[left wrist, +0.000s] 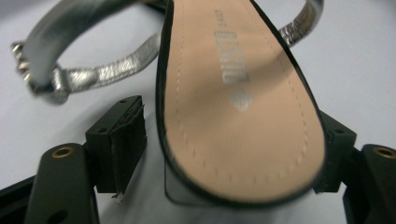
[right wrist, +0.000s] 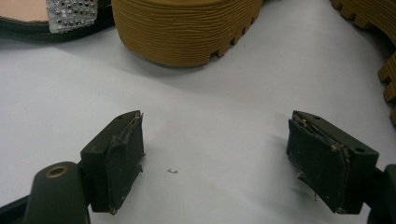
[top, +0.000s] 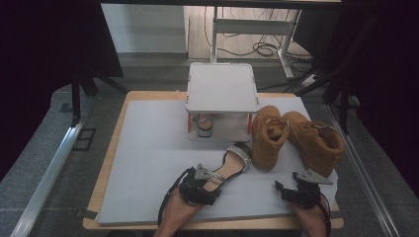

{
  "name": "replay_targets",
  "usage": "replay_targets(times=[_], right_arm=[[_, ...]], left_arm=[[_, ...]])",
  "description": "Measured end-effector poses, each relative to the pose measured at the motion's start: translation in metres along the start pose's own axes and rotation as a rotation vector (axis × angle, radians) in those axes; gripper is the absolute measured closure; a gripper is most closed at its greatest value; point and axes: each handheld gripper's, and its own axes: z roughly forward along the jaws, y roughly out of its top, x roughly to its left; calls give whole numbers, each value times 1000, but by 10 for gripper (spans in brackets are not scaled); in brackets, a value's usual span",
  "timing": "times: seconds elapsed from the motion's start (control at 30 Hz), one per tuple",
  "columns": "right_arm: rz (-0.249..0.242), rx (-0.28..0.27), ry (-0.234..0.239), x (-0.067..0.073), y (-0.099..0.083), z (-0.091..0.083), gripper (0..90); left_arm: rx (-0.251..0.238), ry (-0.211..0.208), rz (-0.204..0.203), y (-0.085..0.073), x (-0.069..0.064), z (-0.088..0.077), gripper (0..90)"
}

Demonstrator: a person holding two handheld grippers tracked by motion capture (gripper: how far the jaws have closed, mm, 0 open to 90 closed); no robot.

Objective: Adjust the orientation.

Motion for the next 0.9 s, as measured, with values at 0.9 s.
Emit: replay_targets(times=[0.9], right_arm=[[0, 0, 0, 0, 0, 0, 197]], left_arm=[[-2, 2, 0, 19, -5, 14, 368]])
